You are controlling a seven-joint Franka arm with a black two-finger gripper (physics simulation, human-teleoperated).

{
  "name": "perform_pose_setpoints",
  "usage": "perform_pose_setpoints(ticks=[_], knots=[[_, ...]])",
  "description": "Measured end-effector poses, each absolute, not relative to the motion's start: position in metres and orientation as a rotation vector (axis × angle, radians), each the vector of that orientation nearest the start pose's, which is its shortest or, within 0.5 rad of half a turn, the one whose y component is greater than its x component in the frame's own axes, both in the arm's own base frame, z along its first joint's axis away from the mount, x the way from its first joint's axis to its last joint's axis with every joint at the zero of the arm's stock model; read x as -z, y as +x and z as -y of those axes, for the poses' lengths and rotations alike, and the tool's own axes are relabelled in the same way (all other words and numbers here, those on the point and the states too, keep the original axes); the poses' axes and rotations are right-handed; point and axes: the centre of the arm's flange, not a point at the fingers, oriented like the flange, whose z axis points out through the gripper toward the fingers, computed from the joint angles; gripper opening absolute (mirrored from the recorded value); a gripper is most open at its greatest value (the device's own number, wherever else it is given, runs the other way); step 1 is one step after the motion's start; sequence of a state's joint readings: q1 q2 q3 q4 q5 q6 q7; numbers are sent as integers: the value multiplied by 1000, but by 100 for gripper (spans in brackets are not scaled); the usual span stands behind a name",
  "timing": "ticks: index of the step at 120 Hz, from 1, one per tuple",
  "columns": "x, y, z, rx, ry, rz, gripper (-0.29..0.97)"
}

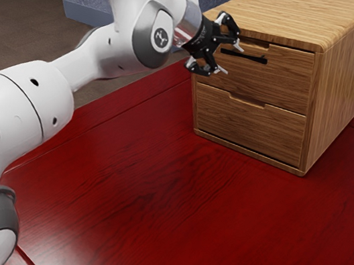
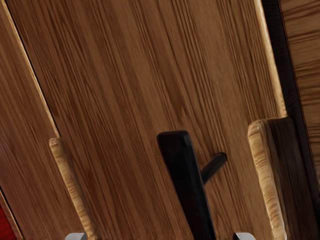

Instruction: Pull the drawer handle with one arm to open the drawer

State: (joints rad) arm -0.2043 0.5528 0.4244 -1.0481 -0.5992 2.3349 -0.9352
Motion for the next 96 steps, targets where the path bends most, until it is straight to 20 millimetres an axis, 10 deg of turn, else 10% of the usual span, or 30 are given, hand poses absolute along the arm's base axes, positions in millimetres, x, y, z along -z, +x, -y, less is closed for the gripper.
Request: perform_pose_setpoints(ticks=[96], knots=[[-622,756,-45,-750,1947,-1387,27]])
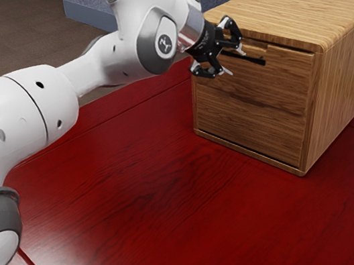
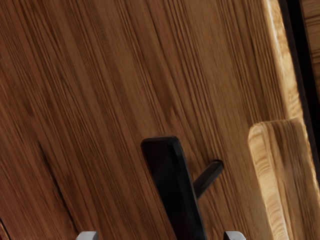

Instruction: Pull the drawer handle with one arm to open the drawer

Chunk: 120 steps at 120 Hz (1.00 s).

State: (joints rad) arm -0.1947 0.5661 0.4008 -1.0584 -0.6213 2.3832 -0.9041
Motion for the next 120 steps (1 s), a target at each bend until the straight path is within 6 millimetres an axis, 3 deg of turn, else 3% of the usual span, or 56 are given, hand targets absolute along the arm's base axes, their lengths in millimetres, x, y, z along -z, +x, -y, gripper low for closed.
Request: perform_pose_setpoints(ticks=[39,71,120], knots=[[-624,755,-37,-732,1941,-1366,23],[-613,755,-38,-694,1942,-1388,19],[-630,745,-39,-685,1915,-1366,14]])
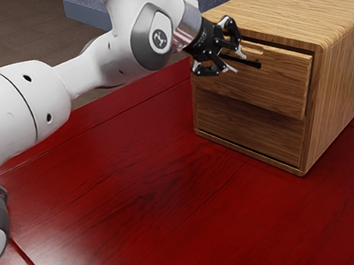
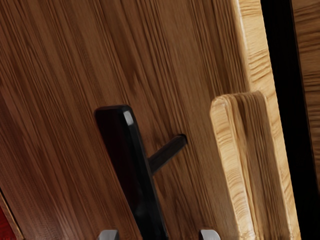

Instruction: Pull the drawer handle with one arm to open the drawer

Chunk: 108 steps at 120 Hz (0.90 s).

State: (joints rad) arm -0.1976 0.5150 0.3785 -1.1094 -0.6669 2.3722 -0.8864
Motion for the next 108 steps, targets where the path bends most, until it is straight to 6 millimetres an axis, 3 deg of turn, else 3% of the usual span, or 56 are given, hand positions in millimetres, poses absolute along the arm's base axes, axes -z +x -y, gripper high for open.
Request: perform_pose_setpoints(ticks=[108], knots=[[-630,729,-43,-619,1909,-1373,12]])
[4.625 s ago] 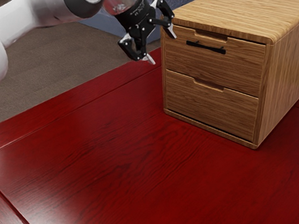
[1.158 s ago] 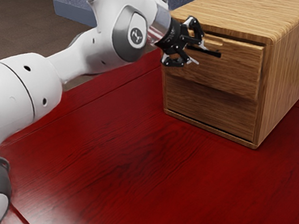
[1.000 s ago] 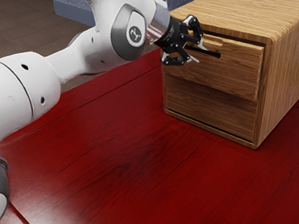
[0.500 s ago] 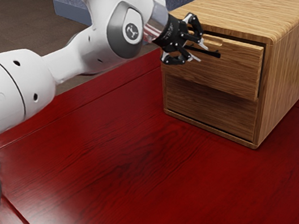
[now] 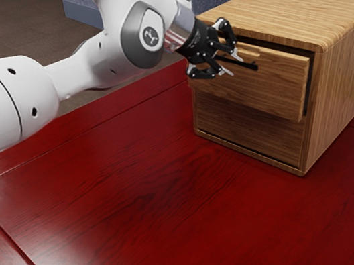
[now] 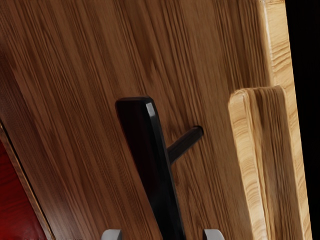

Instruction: Pull the drawer handle with one arm to open the drawer

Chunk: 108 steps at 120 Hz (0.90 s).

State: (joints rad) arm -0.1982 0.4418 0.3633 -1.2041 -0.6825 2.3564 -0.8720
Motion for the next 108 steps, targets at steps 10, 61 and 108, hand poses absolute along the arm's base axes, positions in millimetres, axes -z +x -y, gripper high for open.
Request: perform_pose_setpoints(ticks=[10,61,108], knots=[[-629,727,-44,-612,1910,-1377,12],[-629,717,-47,-584,1904,-1385,12],[-627,706,-43,-549,1909,-1385,12]])
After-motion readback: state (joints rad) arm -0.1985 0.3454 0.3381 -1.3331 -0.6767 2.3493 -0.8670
